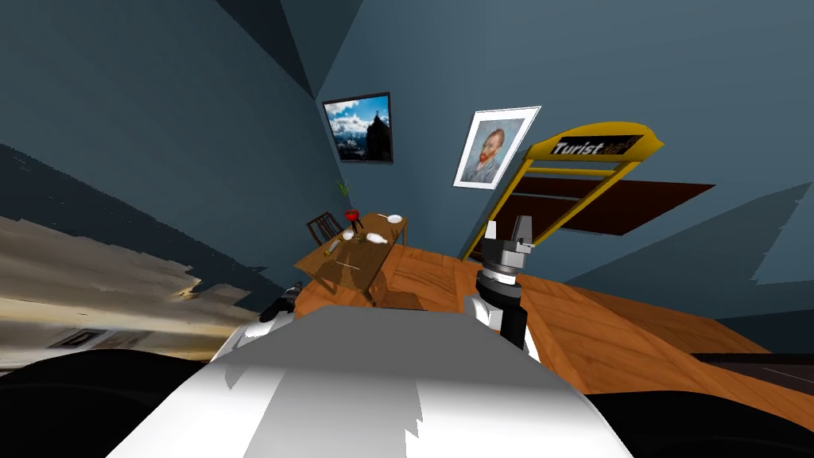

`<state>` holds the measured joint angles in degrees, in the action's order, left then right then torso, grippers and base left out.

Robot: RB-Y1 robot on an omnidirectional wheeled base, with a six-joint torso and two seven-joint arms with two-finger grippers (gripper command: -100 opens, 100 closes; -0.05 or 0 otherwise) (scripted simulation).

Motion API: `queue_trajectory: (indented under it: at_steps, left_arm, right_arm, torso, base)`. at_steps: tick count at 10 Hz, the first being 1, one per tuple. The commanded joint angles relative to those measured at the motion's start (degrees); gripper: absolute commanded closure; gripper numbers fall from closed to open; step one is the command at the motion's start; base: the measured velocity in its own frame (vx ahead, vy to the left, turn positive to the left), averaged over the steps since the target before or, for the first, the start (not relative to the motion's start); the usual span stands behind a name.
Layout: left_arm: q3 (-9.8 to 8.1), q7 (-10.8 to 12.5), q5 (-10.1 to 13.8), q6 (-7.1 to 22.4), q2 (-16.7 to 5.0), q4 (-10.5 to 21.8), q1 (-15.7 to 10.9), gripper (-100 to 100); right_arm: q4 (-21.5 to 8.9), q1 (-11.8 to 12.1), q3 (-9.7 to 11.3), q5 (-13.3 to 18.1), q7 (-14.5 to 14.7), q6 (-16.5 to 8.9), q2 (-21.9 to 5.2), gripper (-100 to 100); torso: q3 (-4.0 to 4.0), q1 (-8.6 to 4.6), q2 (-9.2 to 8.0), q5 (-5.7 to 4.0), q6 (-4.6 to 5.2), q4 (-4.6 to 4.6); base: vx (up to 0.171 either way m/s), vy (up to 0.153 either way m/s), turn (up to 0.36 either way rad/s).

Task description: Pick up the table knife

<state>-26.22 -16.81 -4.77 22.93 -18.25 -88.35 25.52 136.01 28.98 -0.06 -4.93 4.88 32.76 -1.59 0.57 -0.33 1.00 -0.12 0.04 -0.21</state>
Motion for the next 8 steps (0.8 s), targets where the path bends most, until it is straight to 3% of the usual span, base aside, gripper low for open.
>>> queue_trajectory:
  at_steps: [1,4,6,8]
  left_arm:
    - [-0.60,-0.09,-1.29,0.17,0.61,1.84,-0.71,-100]
    - [-2.46,-0.07,-3.96,1.17,0.61,7.07,-1.45,-100]
    - [-2.46,-0.07,-3.96,1.17,0.61,7.24,-1.45,-100]
    - [-3.96,0.04,-6.82,1.45,0.68,11.25,-2.09,-100]
  right_arm:
    - [0.00,0.00,0.00,0.00,0.00,0.00,0.00,0]
    - [0.00,-0.01,0.00,0.00,0.00,0.00,0.00,0]
    - [0.00,-0.01,0.00,0.00,0.00,0.00,-0.01,0]
    - [0.00,-0.01,0.00,0.00,0.00,0.00,-0.01,0]
  torso:
    - [0.00,0.00,0.00,0.00,0.00,0.00]
    - [-0.09,0.06,-0.20,0.01,0.01,0.02]
    - [-0.12,0.21,-0.25,0.04,0.00,0.03]
    - [-0.18,0.31,-0.32,0.07,0.01,0.07]
  base:
    - [0.186,-0.121,0.063]
    - [0.151,-0.114,0.018]
    - [0.091,-0.053,0.004]
    - [0.165,-0.086,-0.006]
